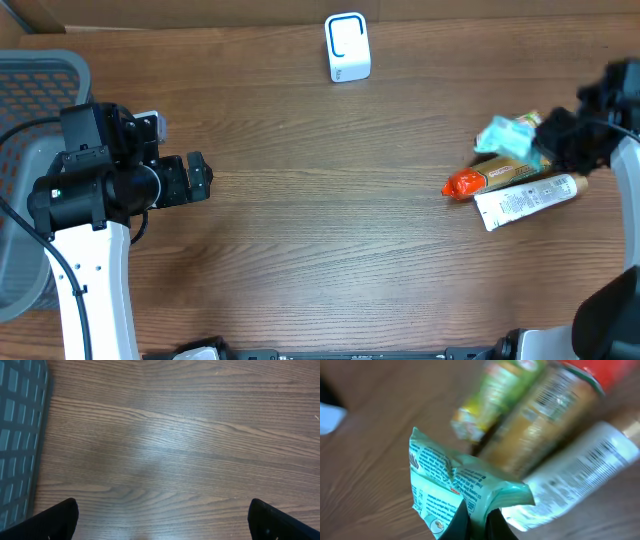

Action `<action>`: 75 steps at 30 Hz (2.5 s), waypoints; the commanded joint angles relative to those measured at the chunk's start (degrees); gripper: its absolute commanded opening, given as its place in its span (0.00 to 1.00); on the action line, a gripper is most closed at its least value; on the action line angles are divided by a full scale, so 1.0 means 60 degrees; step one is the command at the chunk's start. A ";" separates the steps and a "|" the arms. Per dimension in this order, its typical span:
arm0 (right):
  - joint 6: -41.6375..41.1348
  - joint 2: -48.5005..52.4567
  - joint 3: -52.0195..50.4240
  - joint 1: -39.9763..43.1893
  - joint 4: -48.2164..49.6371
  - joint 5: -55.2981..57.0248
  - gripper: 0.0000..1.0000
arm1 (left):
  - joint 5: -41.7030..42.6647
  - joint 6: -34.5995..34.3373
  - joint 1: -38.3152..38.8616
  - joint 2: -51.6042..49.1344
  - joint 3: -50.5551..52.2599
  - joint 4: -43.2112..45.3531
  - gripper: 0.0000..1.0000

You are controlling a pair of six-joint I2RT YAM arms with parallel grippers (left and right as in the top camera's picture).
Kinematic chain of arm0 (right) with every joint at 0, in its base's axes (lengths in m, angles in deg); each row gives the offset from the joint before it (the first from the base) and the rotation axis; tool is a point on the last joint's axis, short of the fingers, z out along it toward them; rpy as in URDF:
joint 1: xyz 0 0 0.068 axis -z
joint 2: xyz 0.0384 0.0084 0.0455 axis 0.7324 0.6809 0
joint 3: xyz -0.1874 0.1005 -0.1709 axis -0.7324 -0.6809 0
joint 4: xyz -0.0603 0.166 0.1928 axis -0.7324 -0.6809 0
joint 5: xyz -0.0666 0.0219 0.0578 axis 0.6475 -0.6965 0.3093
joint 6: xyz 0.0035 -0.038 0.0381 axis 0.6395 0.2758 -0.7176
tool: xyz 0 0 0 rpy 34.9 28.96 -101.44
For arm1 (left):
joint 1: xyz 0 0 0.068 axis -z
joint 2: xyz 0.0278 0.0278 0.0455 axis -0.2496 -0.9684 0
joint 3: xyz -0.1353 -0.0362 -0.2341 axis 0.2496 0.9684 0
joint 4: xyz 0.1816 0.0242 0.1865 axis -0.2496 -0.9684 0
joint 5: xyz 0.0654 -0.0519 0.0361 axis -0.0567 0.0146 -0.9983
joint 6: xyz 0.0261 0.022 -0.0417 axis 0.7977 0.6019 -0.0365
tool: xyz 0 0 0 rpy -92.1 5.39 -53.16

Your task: Scan the item barcode

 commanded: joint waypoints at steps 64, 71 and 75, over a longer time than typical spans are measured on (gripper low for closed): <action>0.1534 -0.5941 0.1428 -0.4903 -0.2863 -0.0455 1.00 | -0.0051 0.0036 0.0066 0.0029 -0.0175 0.0015 0.99; 0.1639 -0.6357 0.0976 -0.4892 -0.1599 0.0437 1.00 | -0.0051 0.0036 0.0066 0.0029 -0.0175 0.0015 0.99; 0.1636 -0.7428 -0.0390 -0.4892 0.0248 0.1468 1.00 | -0.0051 0.0036 0.0066 0.0029 -0.0175 0.0015 1.00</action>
